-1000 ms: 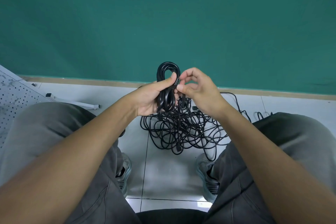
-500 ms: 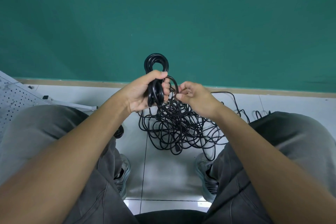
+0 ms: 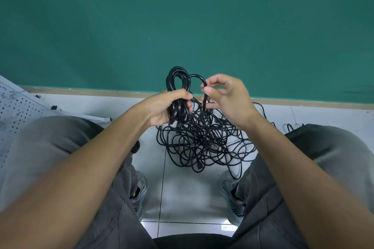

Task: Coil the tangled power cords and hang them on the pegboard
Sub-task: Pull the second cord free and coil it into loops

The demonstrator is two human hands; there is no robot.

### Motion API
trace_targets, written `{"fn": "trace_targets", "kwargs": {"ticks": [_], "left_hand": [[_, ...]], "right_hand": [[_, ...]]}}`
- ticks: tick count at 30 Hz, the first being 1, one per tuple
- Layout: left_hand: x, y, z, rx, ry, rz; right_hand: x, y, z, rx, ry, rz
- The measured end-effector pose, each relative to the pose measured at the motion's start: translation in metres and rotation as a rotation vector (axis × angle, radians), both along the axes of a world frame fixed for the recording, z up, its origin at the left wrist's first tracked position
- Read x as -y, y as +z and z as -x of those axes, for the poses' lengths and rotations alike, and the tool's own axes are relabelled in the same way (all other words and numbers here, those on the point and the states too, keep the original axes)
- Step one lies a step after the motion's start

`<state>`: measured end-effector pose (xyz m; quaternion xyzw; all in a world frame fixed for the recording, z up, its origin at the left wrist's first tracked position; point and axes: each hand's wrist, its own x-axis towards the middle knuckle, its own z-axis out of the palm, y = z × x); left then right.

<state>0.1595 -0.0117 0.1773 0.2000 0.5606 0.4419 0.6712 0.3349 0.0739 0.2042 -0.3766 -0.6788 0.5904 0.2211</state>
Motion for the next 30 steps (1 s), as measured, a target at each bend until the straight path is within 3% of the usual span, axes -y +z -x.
{"fn": "trace_targets", "kwargs": {"ticks": [6, 16, 22, 27, 30], "left_hand": [[0.001, -0.001, -0.005, -0.078, -0.001, -0.02], [0.004, 0.012, -0.022, -0.019, -0.1, -0.103], [0.005, 0.007, -0.031, -0.092, -0.102, -0.123], [0.003, 0.001, -0.033, -0.004, -0.004, -0.092], [-0.001, 0.002, -0.026, 0.022, 0.098, -0.097]], "right_hand": [[0.008, 0.008, 0.006, -0.051, -0.051, -0.018], [0.012, 0.009, 0.01, 0.011, -0.227, -0.033], [0.004, 0.001, 0.014, 0.086, -0.242, -0.272], [-0.003, -0.006, 0.012, 0.048, -0.231, -0.131], [0.006, -0.009, 0.012, 0.06, -0.104, 0.047]]}}
